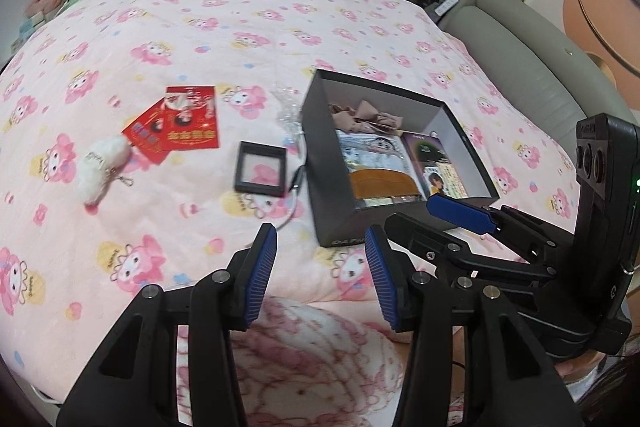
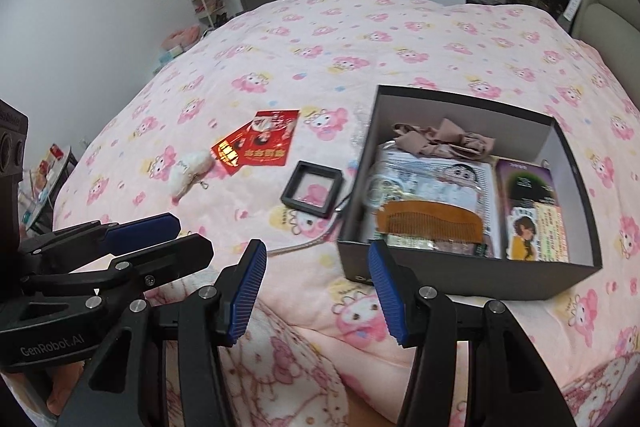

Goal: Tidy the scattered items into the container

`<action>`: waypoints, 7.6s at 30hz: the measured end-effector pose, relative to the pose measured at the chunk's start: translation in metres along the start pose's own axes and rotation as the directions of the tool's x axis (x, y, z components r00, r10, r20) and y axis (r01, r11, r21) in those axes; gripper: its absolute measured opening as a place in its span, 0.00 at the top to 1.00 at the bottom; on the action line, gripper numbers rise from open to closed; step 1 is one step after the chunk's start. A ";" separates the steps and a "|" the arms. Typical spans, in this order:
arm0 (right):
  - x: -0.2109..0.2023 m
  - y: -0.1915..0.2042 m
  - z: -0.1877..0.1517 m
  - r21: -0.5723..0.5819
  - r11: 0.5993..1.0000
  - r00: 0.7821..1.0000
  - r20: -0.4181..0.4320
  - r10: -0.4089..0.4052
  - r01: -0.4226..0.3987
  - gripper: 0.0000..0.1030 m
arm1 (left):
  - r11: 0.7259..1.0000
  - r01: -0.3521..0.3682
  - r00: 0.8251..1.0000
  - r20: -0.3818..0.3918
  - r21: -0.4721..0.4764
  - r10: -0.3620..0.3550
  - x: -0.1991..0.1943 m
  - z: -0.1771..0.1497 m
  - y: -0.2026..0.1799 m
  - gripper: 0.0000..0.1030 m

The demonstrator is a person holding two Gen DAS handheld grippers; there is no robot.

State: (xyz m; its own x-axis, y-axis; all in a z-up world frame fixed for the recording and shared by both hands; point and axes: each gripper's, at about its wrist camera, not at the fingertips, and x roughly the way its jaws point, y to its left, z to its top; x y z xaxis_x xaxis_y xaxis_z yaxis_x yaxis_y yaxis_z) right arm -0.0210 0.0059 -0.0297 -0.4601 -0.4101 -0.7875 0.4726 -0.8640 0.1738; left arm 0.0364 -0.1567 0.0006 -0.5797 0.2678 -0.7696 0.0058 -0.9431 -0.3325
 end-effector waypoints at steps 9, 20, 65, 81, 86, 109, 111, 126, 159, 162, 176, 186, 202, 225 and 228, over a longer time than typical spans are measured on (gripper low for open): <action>0.027 0.031 0.012 -0.045 0.999 0.999 -0.035 0.015 -0.017 0.52 | 0.998 -0.008 1.000 0.012 -0.069 0.009 -0.001 -0.001 0.044 0.55; 0.070 0.065 0.030 -0.082 0.995 0.995 -0.085 0.059 -0.065 0.52 | 0.989 -0.051 0.998 0.025 -0.142 0.055 0.005 0.005 0.096 0.55; 0.232 0.133 0.078 -0.077 0.946 0.890 -0.370 0.267 -0.315 0.51 | 0.872 0.015 1.000 0.012 -0.490 -0.010 0.088 0.025 0.249 0.72; 0.057 -0.005 0.012 0.079 0.986 0.968 -0.191 0.163 -0.150 0.51 | 0.968 0.170 0.983 -0.035 -0.187 -0.179 0.052 0.005 0.035 0.72; 0.023 -0.060 -0.026 0.129 0.990 0.976 -0.204 0.076 -0.050 0.51 | 0.973 0.191 0.970 -0.124 -0.132 -0.208 0.077 -0.018 -0.019 0.72; 0.037 -0.163 -0.085 0.357 0.934 0.988 -0.144 0.059 -0.004 0.51 | 0.990 -0.032 0.911 -0.404 0.134 0.084 0.173 -0.065 -0.111 0.70; 0.041 -0.165 -0.088 0.365 0.931 0.986 -0.159 0.056 0.006 0.51 | 0.991 -0.033 0.910 -0.406 0.130 0.083 0.171 -0.066 -0.111 0.70; 0.022 -0.179 -0.102 0.421 0.905 0.990 -0.139 0.006 0.053 0.51 | 0.981 -0.030 0.922 -0.375 0.191 0.101 0.161 -0.052 -0.133 0.69; 0.031 -0.171 -0.123 0.408 0.902 0.962 -0.271 -0.028 0.141 0.37 | 0.992 0.108 0.942 -0.313 -0.059 -0.121 0.162 -0.035 -0.070 0.59; 0.048 -0.168 -0.118 0.395 0.907 0.956 -0.292 -0.030 0.149 0.32 | 0.988 0.133 0.945 -0.291 -0.077 -0.150 0.166 -0.032 -0.069 0.59; 0.054 -0.138 -0.117 0.215 0.975 0.944 -0.308 0.114 -0.047 0.67 | 0.951 0.277 0.895 -0.321 -0.141 -0.308 0.178 -0.035 -0.071 0.45; 0.034 -0.157 -0.122 0.349 0.933 0.949 -0.315 0.026 0.090 0.59 | 0.980 0.178 0.883 -0.425 -0.085 -0.197 0.198 -0.047 -0.084 0.65; 0.021 -0.161 -0.119 0.319 0.944 0.963 -0.269 0.006 0.083 0.69 | 0.939 0.266 0.868 -0.369 -0.220 -0.333 0.195 -0.049 -0.082 0.46; 0.040 -0.158 -0.127 0.411 0.904 0.947 -0.322 0.019 0.121 0.66 | 0.976 0.204 0.884 -0.415 -0.076 -0.217 0.205 -0.067 -0.117 0.62; 0.041 -0.156 -0.125 0.380 0.916 0.945 -0.326 0.003 0.128 0.66 | 0.977 0.205 0.884 -0.419 -0.053 -0.208 0.201 -0.071 -0.121 0.67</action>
State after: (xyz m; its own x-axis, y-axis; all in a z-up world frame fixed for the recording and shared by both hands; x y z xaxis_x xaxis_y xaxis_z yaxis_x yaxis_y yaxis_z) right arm -0.0194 0.1603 -0.1636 -0.1888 -0.2952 -0.9366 0.0881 -0.9550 0.2832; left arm -0.0228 0.0252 -0.1531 -0.1724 0.5155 -0.8394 -0.0698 -0.8564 -0.5116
